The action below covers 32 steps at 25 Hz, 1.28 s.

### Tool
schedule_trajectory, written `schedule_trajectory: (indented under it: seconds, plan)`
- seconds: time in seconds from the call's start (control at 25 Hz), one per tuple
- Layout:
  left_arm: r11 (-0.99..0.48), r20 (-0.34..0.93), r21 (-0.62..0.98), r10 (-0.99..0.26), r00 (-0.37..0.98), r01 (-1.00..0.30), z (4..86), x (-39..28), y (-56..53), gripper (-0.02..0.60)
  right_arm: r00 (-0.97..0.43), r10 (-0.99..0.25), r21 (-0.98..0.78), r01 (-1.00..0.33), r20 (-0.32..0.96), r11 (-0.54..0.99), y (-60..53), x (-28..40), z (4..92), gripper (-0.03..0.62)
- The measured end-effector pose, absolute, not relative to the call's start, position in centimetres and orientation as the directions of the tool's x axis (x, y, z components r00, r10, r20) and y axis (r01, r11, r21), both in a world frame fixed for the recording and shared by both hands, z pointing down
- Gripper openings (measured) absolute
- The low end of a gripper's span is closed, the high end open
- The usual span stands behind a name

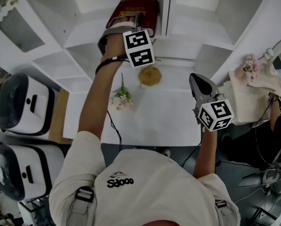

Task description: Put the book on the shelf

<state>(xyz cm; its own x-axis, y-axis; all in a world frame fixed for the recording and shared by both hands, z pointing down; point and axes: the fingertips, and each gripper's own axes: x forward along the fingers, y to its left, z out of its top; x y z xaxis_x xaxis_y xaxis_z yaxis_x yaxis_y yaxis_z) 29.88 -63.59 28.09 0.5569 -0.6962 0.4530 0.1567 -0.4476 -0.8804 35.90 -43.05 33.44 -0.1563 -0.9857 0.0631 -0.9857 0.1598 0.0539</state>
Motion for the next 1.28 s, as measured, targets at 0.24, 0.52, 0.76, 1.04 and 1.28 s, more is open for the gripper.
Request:
schedule_trajectory:
  seconds: [0.24,0.52,0.76,1.04,1.28]
  plan:
    - [-0.512,0.494,-0.848,-0.671,0.552,0.138,27.7,31.0,-64.0,0.574,-0.184,-0.981,0.037,-0.982,0.060,0.187,-43.1,35.5,33.4,0.002]
    - [-0.434,0.412,-0.892,-0.675,0.612,0.122,26.2,30.9,-63.8,0.494,-0.242,-0.969,0.068,-0.967,0.047,0.245,-43.1,33.8,32.0,0.002]
    - [-0.495,0.297,-0.866,-0.624,0.723,-0.071,24.3,26.2,-60.0,0.431,-0.263,-0.964,0.094,-0.960,0.032,0.265,-44.0,32.7,30.8,0.002]
    - [-0.566,0.065,-0.721,-0.630,0.774,-0.400,23.3,19.1,-58.0,0.225,-0.276,-0.961,0.133,-0.952,0.016,0.275,-45.4,31.2,29.6,0.002]
    - [-0.703,-0.009,-0.499,-0.581,0.814,-0.508,25.1,15.7,-57.1,0.050,-0.255,-0.967,0.177,-0.953,-0.025,0.247,-45.9,30.5,27.6,0.002]
